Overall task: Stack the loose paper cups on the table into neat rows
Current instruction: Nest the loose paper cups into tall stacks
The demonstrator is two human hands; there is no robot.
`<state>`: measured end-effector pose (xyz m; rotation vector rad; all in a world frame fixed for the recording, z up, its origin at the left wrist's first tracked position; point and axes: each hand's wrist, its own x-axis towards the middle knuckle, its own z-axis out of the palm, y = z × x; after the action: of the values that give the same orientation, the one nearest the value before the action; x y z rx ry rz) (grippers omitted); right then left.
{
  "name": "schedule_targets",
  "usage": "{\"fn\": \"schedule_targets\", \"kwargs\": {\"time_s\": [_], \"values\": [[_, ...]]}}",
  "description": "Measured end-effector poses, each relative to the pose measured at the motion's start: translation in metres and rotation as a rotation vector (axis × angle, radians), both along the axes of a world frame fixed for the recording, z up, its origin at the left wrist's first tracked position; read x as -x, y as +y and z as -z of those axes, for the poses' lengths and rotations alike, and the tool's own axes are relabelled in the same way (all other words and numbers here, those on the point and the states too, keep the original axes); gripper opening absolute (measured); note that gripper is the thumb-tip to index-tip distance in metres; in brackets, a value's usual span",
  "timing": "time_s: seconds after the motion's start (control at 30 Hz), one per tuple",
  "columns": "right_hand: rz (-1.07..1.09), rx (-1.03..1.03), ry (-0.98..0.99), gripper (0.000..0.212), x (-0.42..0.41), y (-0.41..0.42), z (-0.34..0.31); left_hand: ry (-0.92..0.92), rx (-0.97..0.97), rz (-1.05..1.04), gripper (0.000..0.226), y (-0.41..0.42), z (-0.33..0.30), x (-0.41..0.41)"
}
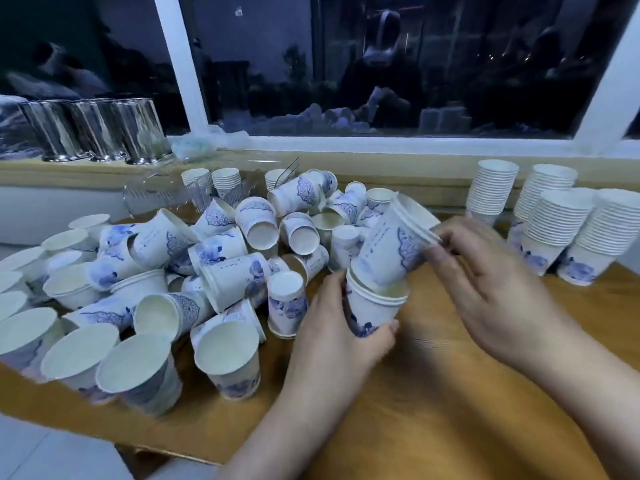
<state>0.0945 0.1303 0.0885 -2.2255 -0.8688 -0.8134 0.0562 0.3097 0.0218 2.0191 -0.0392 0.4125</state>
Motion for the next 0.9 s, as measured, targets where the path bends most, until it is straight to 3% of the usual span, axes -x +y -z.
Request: {"fn": "schedule_targets", "kwargs": {"time_s": [0.23,0.33,0.43,0.5,0.63,0.77,0.9], "values": [[-0.096,0.388,0.228,0.039,0.001,0.013,0.012,0.005,0.063,0.065,0.06,0.009,0.016,-0.003],[-0.111,0.289,0.275,0.046,-0.002,0.026,0.012,-0.007,0.128,0.055,0.063,0.017,0.016,-0.004],[-0.051,0.096,0.191,0.041,-0.005,0.042,0.006,0.006,0.189,0.032,0.067,0.027,0.021,-0.009],[-0.021,0.096,0.184,0.035,-0.01,0.055,0.001,0.026,0.199,0.025,0.067,0.029,0.029,-0.011],[-0.041,0.293,0.244,0.03,-0.02,0.085,-0.012,0.082,0.194,0.035,0.067,0.026,0.043,-0.01],[0.021,0.606,0.434,0.045,-0.033,0.121,-0.021,0.114,0.179,0.023,0.068,0.026,0.051,-0.013],[0.094,0.861,0.436,0.049,-0.043,0.15,-0.014,0.135,0.155,0.022,0.059,0.028,0.053,-0.017]]}}
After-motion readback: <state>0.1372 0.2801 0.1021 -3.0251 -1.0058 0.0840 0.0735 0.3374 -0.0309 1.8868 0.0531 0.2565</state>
